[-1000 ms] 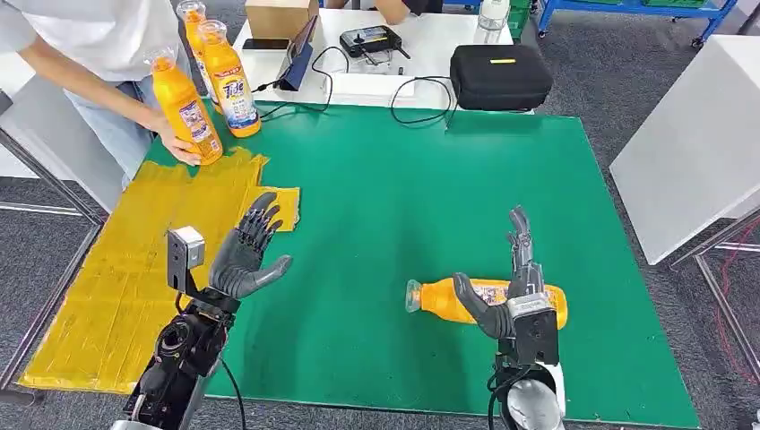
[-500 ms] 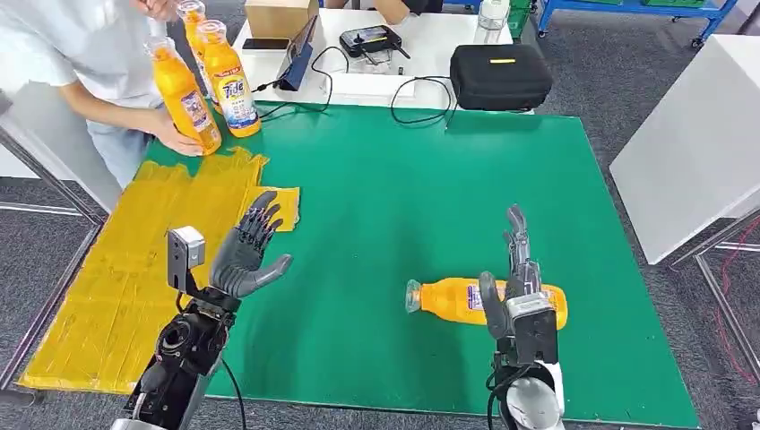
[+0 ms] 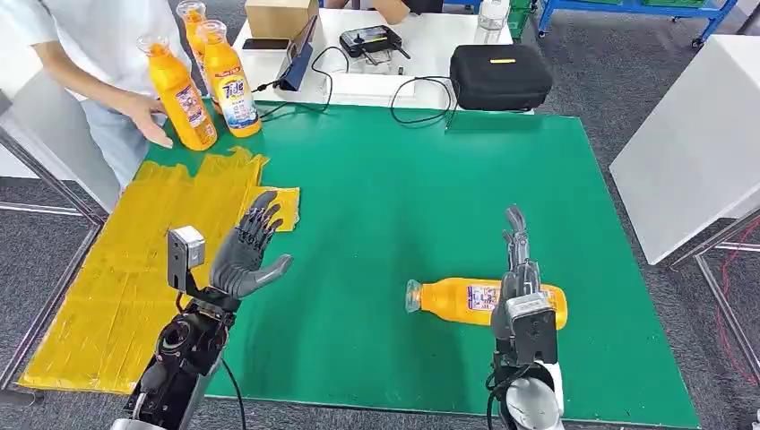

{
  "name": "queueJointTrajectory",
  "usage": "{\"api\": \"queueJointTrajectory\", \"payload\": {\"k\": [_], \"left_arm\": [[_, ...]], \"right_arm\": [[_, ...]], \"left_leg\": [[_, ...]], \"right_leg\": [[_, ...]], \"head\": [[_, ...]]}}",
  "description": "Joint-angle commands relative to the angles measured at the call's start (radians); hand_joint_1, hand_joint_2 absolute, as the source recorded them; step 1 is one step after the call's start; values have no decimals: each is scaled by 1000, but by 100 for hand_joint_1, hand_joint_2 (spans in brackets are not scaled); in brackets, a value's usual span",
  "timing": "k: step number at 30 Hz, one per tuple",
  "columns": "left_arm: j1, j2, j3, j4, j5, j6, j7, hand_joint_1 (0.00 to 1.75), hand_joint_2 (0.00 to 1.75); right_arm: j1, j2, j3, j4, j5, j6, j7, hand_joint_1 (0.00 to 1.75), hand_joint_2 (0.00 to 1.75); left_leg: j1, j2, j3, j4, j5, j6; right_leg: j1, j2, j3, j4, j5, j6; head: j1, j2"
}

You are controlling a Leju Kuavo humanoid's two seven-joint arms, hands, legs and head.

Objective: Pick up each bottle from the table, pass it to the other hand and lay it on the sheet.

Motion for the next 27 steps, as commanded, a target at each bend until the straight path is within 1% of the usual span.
{"api": "queueJointTrajectory", "payload": {"k": [1, 2, 6, 7, 8, 9, 12, 13, 14, 15, 17, 18, 19, 20, 21, 22, 23, 24, 27], "left_arm": [[-37, -1, -17, 65, -2, 1, 1, 0, 175], [-37, -1, -17, 65, -2, 1, 1, 0, 175], [-37, -1, -17, 65, -2, 1, 1, 0, 175], [-37, -1, -17, 65, -2, 1, 1, 0, 175], [-37, -1, -17, 65, -2, 1, 1, 0, 175], [-37, -1, -17, 65, -2, 1, 1, 0, 175], [-37, -1, -17, 65, -2, 1, 1, 0, 175], [-37, -1, -17, 65, -2, 1, 1, 0, 175], [-37, -1, -17, 65, -2, 1, 1, 0, 175], [-37, -1, -17, 65, -2, 1, 1, 0, 175], [-37, -1, -17, 65, -2, 1, 1, 0, 175], [-37, -1, -17, 65, -2, 1, 1, 0, 175], [-37, -1, -17, 65, -2, 1, 1, 0, 175], [-37, -1, -17, 65, -2, 1, 1, 0, 0], [-37, -1, -17, 65, -2, 1, 1, 0, 0], [-37, -1, -17, 65, -2, 1, 1, 0, 0], [-37, -1, -17, 65, -2, 1, 1, 0, 0], [-37, -1, -17, 65, -2, 1, 1, 0, 0], [-37, -1, -17, 65, -2, 1, 1, 0, 0]], "right_arm": [[-28, 5, 3, 50, -6, 1, -1, 0, 0], [-28, 5, 3, 50, -6, 1, -1, 0, 0], [-28, 5, 3, 50, -6, 1, -1, 0, 0], [-28, 5, 3, 50, -6, 1, -1, 0, 0], [-28, 5, 3, 50, -6, 1, -1, 0, 0], [-28, 5, 3, 50, -6, 1, -1, 0, 0], [-28, 5, 3, 50, -6, 1, -1, 0, 0], [-28, 5, 3, 50, -6, 1, -1, 0, 0], [-28, 5, 3, 50, -6, 1, -1, 0, 0], [-28, 5, 3, 50, -6, 1, -1, 0, 0], [-28, 5, 3, 50, -6, 1, -1, 0, 0], [-28, 5, 3, 50, -6, 1, -1, 0, 0], [-28, 5, 3, 50, -6, 1, -1, 0, 0], [-28, 5, 3, 50, -6, 1, -1, 0, 0], [-28, 5, 3, 50, -6, 1, -1, 0, 0], [-28, 5, 3, 50, -6, 1, -1, 0, 0], [-28, 5, 3, 50, -6, 1, -1, 0, 0], [-28, 5, 3, 50, -6, 1, -1, 0, 0], [-28, 5, 3, 50, -6, 1, -1, 0, 0]], "left_leg": [[0, -1, 3, -1, -1, 0], [0, -1, 5, -1, -2, 0], [0, -1, 3, -1, -1, 0], [0, -1, 6, -1, -2, 0], [0, -1, 4, -1, -1, 0], [0, -2, 6, -1, -2, -1], [0, -1, 4, -1, -1, 0], [0, -2, 7, -2, -2, -1], [0, -1, 4, -1, -1, 0], [0, -2, 6, -1, -2, -1], [0, -1, 3, -1, -1, 0], [0, -1, 5, -1, -1, 0], [0, -1, 3, -1, -1, 0], [0, -1, 5, -1, -2, 0], [0, -1, 3, -1, -1, 0], [0, -1, 5, -1, -2, 0], [0, -1, 3, -1, -1, 0], [0, -1, 6, -1, -2, -1], [0, -1, 5, -1, -1, 0]], "right_leg": [[0, 2, 3, -1, -1, -1], [-1, 3, 5, -1, -2, -1], [0, 2, 3, -1, -1, -1], [-1, 3, 6, -1, -2, -1], [-1, 3, 4, -1, -1, -1], [-1, 4, 6, -1, -2, -1], [-1, 3, 4, -1, -1, -1], [-1, 4, 6, -1, -2, -1], [-1, 3, 4, -1, -1, -1], [-1, 4, 6, -1, -2, -1], [0, 2, 3, -1, -1, -1], [-1, 3, 5, -1, -2, -1], [0, 2, 3, -1, -1, -1], [-1, 3, 5, -1, -2, -1], [0, 2, 3, -1, -1, -1], [-1, 3, 5, -1, -2, -1], [0, 3, 3, -1, -1, -1], [-1, 3, 6, -1, -2, -1], [-1, 3, 5, -1, -1, -1]], "head": [[0, 0], [0, 0], [0, 0], [0, 0], [0, 0], [0, 0], [0, 0], [0, 0], [0, 0], [0, 0], [0, 0], [0, 0], [0, 0], [0, 0], [0, 0], [0, 0], [0, 0], [0, 0], [0, 0]]}}
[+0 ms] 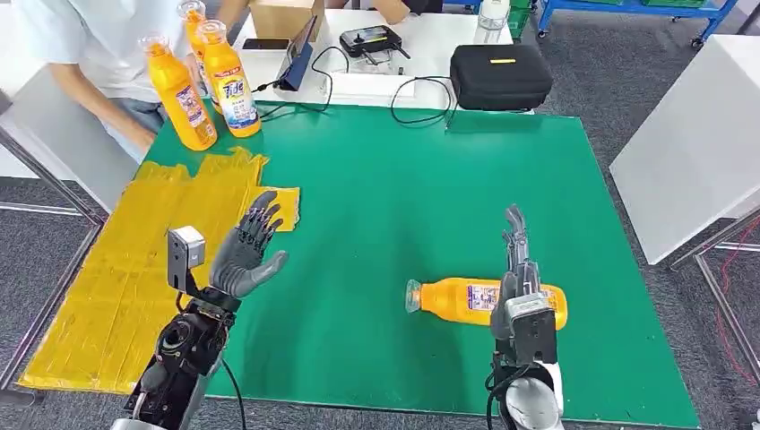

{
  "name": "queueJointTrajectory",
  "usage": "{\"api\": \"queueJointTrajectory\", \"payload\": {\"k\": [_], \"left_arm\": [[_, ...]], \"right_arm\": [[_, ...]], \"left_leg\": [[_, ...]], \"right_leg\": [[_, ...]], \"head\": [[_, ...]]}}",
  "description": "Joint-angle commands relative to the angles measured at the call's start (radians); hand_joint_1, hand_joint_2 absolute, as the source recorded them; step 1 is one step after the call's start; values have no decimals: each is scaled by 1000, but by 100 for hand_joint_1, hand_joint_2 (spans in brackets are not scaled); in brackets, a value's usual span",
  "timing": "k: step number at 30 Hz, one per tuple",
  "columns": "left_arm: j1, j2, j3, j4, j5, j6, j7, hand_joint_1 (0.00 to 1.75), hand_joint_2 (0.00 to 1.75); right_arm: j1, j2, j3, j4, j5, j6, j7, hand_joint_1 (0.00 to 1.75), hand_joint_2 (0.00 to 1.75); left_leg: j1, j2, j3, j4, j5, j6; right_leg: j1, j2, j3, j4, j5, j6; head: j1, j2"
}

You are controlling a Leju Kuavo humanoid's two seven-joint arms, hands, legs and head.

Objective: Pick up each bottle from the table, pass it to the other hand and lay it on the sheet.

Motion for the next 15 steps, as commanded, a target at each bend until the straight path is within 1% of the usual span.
{"api": "queueJointTrajectory", "payload": {"k": [1, 2, 3, 4, 5, 6, 7, 10, 11, 12, 13, 15], "left_arm": [[-37, -1, -17, 65, -2, 1, 1, 0, 0], [-37, -1, -17, 65, -2, 1, 1, 0, 0], [-37, -1, -17, 65, -2, 1, 1, 0, 0], [-37, -1, -17, 65, -2, 1, 1, 0, 0], [-37, -1, -17, 65, -2, 1, 1, 0, 175], [-37, -1, -17, 65, -2, 1, 1, 0, 175], [-37, -1, -17, 65, -2, 1, 1, 0, 0], [-37, -1, -17, 65, -2, 1, 1, 0, 0], [-37, -1, -17, 65, -2, 1, 1, 0, 0], [-37, -1, -17, 65, -2, 1, 1, 0, 0], [-37, -1, -17, 65, -2, 1, 1, 0, 0], [-37, -1, -17, 65, -2, 1, 1, 0, 0]], "right_arm": [[-28, 5, 1, 50, -6, 1, -1, 0, 0], [-28, 5, 1, 50, -6, 1, -1, 0, 0], [-28, 5, 1, 50, -6, 1, -1, 0, 0], [-28, 5, 1, 50, -6, 1, -1, 0, 0], [-28, 5, 1, 50, -6, 1, -1, 0, 0], [-28, 5, 1, 50, -6, 1, -1, 0, 0], [-28, 5, 1, 50, -6, 1, -1, 0, 0], [-28, 5, 1, 50, -6, 1, -1, 0, 0], [-28, 5, 1, 50, -6, 1, -1, 0, 0], [-28, 5, 1, 50, -6, 1, -1, 0, 0], [-28, 5, 1, 50, -6, 1, -1, 0, 0], [-28, 5, 1, 50, -6, 1, -1, 0, 0]], "left_leg": [[0, -1, 3, -1, -1, 0], [0, -1, 5, -1, -2, -1], [0, -1, 4, -1, -1, 0], [0, -1, 6, -1, -2, -1], [0, -1, 4, -1, -1, 0], [0, -2, 6, -1, -2, -1], [0, -1, 4, -1, -1, 0], [0, -1, 4, -1, -1, 0], [-1, -1, 6, -1, -2, 0], [0, -1, 4, -1, -1, 0], [0, -2, 6, -1, -2, -1], [0, -1, 3, -1, -1, 0]], "right_leg": [[0, 2, 3, -1, -1, -1], [-1, 3, 5, -1, -2, -1], [0, 3, 4, -1, -1, -1], [-1, 4, 6, -1, -2, -1], [-1, 3, 4, -1, -1, -1], [-1, 4, 6, -1, -2, -1], [-1, 3, 4, -1, -1, -1], [-1, 3, 4, -1, -1, -1], [-1, 4, 6, -1, -2, -1], [0, 3, 4, -1, -1, -1], [-1, 3, 6, -1, -2, -1], [0, 2, 3, -1, -1, -1]], "head": [[0, 0], [0, 0], [0, 0], [0, 0], [0, 0], [0, 0], [0, 0], [0, 0], [0, 0], [0, 0], [0, 0], [0, 0]]}}
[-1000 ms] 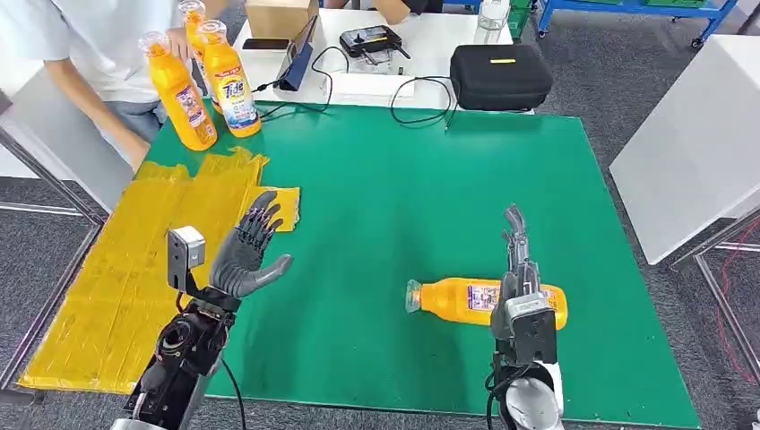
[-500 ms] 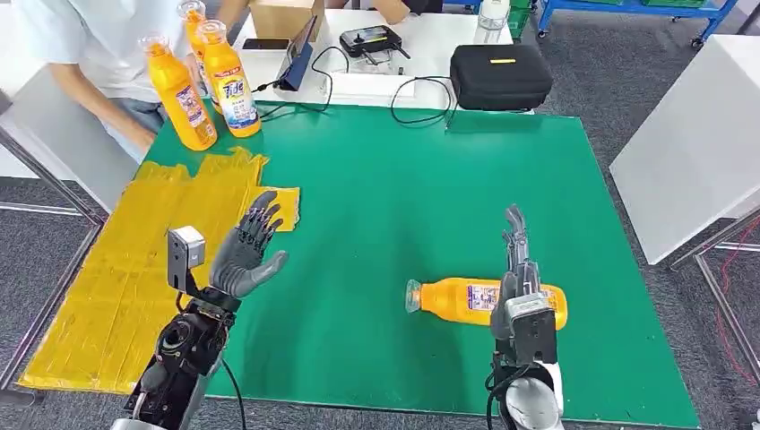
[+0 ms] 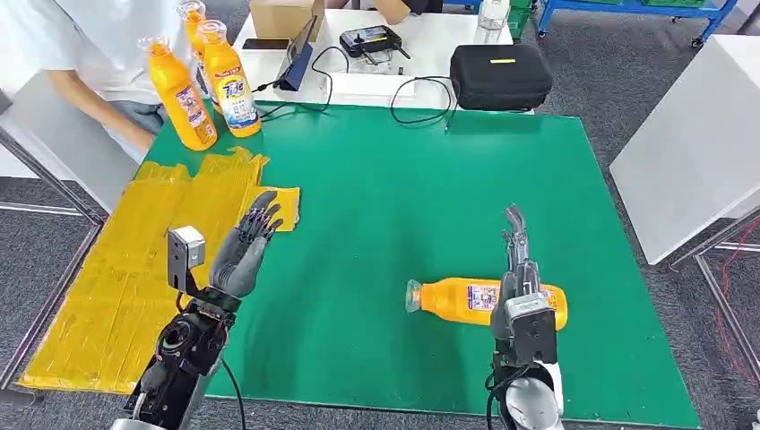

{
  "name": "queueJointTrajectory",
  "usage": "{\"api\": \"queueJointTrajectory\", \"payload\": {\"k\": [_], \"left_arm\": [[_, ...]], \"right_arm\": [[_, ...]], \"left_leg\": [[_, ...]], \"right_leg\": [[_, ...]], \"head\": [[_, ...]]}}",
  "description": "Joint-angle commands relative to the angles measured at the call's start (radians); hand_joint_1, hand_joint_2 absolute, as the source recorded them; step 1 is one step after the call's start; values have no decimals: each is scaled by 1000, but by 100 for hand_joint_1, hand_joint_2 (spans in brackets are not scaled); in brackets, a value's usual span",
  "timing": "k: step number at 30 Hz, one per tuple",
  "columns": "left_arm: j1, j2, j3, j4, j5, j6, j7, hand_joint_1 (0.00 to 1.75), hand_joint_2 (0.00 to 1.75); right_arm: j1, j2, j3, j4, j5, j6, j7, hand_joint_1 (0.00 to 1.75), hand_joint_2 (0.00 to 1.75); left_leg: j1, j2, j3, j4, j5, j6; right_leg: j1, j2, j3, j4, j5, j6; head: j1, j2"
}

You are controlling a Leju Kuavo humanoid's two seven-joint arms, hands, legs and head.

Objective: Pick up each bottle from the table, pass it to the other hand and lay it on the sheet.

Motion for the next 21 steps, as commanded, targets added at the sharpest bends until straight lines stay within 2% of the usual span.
{"api": "queueJointTrajectory", "payload": {"k": [1, 21], "left_arm": [[-37, -1, -17, 65, -2, 1, 1, 0, 0], [-37, -1, -17, 65, -2, 1, 1, 0, 0]], "right_arm": [[-28, 5, 1, 50, -6, 1, 0, 0, 0], [-28, 5, 1, 50, -6, 1, 0, 0, 0]], "left_leg": [[0, -1, 5, -1, -2, -1], [0, -1, 3, -1, -1, 0]], "right_leg": [[-1, 3, 5, -1, -2, -1], [-1, 2, 3, -1, -1, -1]], "head": [[0, 0], [0, 0]]}}
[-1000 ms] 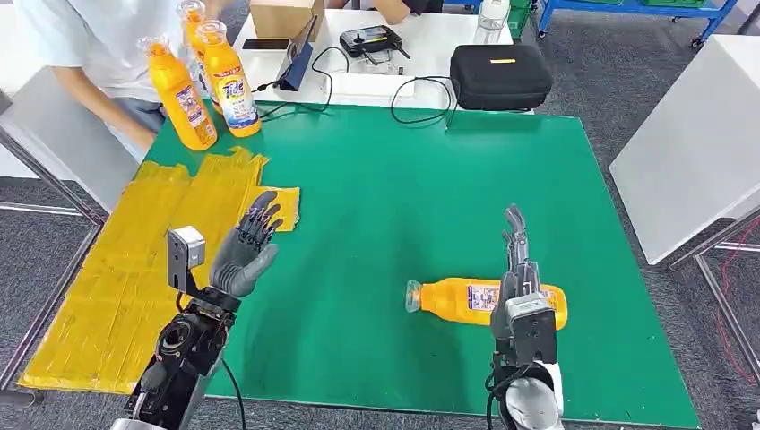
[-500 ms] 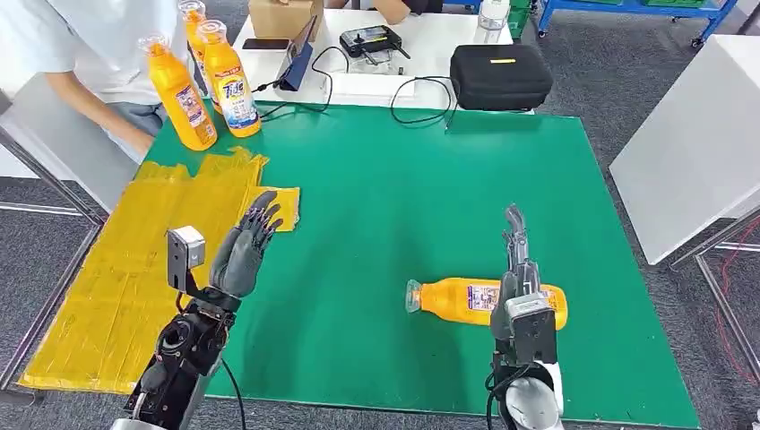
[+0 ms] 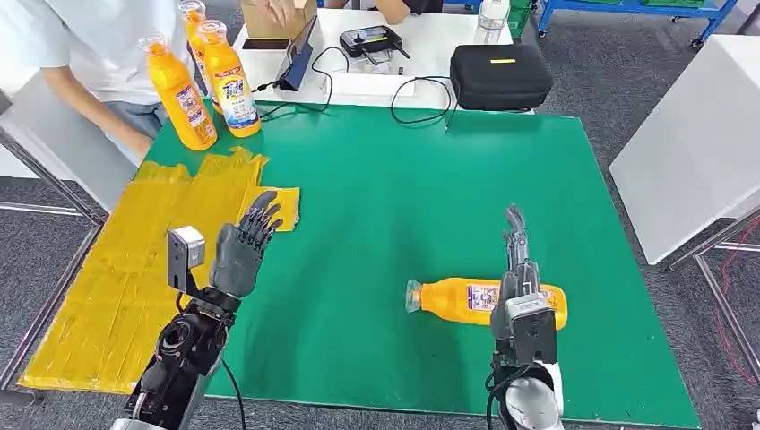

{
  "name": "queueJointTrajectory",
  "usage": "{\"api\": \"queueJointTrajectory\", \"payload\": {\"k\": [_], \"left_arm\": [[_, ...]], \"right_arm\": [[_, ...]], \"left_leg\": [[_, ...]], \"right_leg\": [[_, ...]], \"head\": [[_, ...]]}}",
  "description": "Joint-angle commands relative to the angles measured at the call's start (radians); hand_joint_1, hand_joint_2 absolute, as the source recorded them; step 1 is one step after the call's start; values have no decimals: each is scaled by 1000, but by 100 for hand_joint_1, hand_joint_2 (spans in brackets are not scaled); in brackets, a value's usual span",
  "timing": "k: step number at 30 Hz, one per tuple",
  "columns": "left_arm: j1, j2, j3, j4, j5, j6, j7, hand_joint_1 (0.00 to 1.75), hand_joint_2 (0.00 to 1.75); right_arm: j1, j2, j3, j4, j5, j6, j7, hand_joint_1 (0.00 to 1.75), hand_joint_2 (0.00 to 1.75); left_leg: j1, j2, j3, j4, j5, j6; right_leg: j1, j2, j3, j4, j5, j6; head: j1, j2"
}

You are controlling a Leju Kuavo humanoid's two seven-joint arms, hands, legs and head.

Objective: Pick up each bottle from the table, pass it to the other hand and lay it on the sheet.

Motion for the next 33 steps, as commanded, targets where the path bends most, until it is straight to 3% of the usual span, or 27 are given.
{"api": "queueJointTrajectory", "payload": {"k": [1, 33], "left_arm": [[-37, -1, -17, 64, -2, 1, 1, 0, 0], [-37, -1, -17, 64, -2, 1, 1, 0, 0]], "right_arm": [[-28, 5, 1, 50, -6, 1, 0, 0, 0], [-28, 5, 1, 50, -6, 1, 0, 0, 0]], "left_leg": [[0, -1, 5, -1, -2, -1], [0, -1, 4, -1, -1, 0]], "right_leg": [[-1, 3, 5, -1, -2, -1], [-1, 2, 4, -1, -1, -1]], "head": [[0, 0], [0, 0]]}}
